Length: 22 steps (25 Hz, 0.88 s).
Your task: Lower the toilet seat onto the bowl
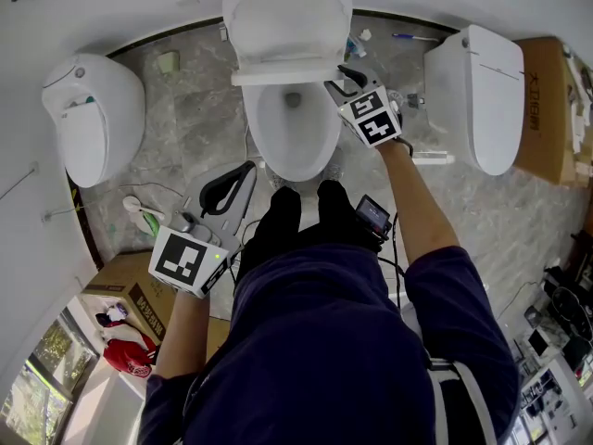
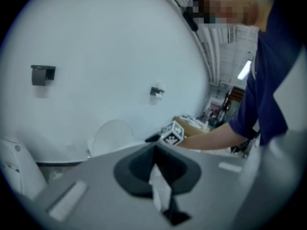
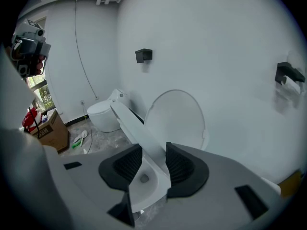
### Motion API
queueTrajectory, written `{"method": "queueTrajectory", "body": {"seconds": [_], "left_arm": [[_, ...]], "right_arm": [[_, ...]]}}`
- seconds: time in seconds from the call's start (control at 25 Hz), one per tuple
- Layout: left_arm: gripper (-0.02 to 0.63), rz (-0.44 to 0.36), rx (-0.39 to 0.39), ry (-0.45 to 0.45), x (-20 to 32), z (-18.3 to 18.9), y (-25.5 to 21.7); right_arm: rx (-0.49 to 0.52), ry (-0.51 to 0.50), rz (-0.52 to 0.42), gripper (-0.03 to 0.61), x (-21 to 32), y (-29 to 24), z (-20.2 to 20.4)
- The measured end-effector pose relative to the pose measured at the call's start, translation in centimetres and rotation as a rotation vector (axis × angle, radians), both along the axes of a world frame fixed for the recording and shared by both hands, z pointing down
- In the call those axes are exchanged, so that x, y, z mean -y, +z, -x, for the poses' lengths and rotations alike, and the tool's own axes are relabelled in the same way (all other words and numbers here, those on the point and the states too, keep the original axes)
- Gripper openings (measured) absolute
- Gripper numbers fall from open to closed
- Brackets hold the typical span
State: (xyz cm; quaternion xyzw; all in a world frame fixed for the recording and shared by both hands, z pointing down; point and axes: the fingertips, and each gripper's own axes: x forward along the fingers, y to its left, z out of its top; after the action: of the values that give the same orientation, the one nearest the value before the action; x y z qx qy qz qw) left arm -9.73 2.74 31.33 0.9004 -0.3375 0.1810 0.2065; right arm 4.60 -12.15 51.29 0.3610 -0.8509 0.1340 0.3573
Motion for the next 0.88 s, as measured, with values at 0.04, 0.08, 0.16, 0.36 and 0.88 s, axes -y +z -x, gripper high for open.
{"method": "queueTrajectory", "body": {"seconds": [0.04, 0.08, 0.16, 0.36, 0.88], "left_arm": [[0.003, 0.001, -0.003, -0.002, 0.0, -0.1, -0.1], [0.003, 0.002, -0.004, -0.001, 0.1, -0.2, -0.2], [0.003, 0.003, 0.003, 0.01, 0.0, -0.3, 0.0], [0.003, 0.008, -0.017, 0.031, -0.3, -0.4, 0.1], [0.003, -0.009, -0.034, 0.119, -0.4, -0.1, 0.0]], "right_arm": [[-0.002, -0.003, 0.002, 0.143, -0.3, 0.1, 0.0], [-0.004, -0.006, 0.001, 0.144, -0.4, 0.1, -0.1], [-0.01, -0.013, -0.002, 0.144, -0.7, 0.1, -0.1], [-0.022, -0.008, 0.005, 0.146, -1.9, 0.5, 0.1], [-0.085, 0.01, 0.033, 0.15, -5.3, 1.5, -0.3]]}}
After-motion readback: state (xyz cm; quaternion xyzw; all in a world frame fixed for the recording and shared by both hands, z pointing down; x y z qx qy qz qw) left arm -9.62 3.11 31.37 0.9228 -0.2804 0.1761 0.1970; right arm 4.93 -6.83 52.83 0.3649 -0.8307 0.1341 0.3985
